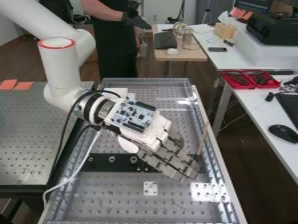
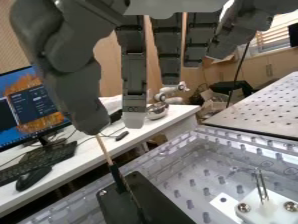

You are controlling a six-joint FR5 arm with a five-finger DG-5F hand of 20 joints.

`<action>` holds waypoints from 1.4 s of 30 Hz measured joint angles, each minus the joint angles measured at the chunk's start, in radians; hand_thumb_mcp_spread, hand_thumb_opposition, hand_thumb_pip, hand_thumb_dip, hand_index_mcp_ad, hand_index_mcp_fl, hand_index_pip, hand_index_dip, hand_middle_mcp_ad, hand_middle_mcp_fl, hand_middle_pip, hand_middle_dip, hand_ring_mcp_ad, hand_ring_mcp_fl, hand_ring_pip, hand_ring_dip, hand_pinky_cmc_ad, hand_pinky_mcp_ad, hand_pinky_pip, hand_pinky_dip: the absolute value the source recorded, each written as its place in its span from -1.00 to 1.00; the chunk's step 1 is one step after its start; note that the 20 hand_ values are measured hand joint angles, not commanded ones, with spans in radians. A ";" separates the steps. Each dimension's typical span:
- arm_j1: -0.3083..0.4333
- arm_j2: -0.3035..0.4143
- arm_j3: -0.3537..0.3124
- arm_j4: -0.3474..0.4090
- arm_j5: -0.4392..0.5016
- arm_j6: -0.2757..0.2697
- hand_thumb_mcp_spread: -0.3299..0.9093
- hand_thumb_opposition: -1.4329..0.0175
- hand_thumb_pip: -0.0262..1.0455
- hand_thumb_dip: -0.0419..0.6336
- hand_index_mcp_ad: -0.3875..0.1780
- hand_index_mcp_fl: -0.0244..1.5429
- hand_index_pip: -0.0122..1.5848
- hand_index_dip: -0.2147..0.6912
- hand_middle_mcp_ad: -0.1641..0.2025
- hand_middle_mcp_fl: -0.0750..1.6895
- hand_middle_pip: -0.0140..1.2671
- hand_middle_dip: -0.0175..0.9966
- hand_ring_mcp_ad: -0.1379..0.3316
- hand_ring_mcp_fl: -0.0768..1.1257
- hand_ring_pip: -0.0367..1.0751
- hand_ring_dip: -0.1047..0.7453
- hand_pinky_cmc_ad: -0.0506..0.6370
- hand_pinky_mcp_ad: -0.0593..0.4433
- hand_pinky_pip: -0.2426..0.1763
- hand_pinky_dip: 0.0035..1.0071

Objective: Grab the drill bit and place it in the clear container

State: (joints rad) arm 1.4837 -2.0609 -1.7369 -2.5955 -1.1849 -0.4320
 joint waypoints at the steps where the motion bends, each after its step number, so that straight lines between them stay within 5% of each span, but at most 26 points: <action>1: 0.000 -0.001 0.000 0.002 0.001 0.001 0.18 -0.14 0.41 -0.08 0.46 -0.59 0.46 0.20 0.73 -0.59 -0.78 -0.59 0.16 -0.75 -0.74 -0.61 -0.08 -0.45 -0.29 -0.74; 10: -0.006 -0.026 0.032 -0.035 -0.012 0.009 0.19 -0.15 0.41 -0.08 0.40 -0.67 0.67 0.18 0.75 -0.58 -0.80 -0.56 0.16 -0.69 -0.76 -0.56 -0.05 -0.44 -0.24 -0.73; 23: -0.011 -0.061 0.080 -0.081 -0.062 -0.020 0.23 -0.18 0.41 -0.02 0.30 -0.80 0.60 0.17 0.65 -0.58 -0.80 -0.54 0.17 -0.69 -0.77 -0.57 -0.04 -0.42 -0.24 -0.73; 27: -0.013 -0.063 0.087 -0.089 -0.075 -0.022 0.25 -0.17 0.40 -0.02 0.28 -0.70 0.16 0.19 0.65 -0.60 -0.80 -0.54 0.17 -0.70 -0.77 -0.56 -0.03 -0.44 -0.24 -0.73; 32: -0.019 -0.061 0.091 -0.110 -0.091 -0.001 0.20 -0.18 0.20 -0.03 0.23 -0.83 -0.44 0.20 0.66 -0.66 -0.80 -0.54 0.16 -0.74 -0.77 -0.56 -0.03 -0.42 -0.24 -0.73; 42: -0.030 -0.032 0.086 -0.207 -0.132 0.010 -0.05 -0.05 -0.08 -0.35 0.23 -0.78 -0.83 0.04 0.65 -0.85 -0.81 -0.54 0.17 -0.85 -0.77 -0.57 0.01 -0.40 -0.24 -0.73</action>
State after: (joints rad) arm 1.4537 -2.0933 -1.6507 -2.8024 -1.3167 -0.4221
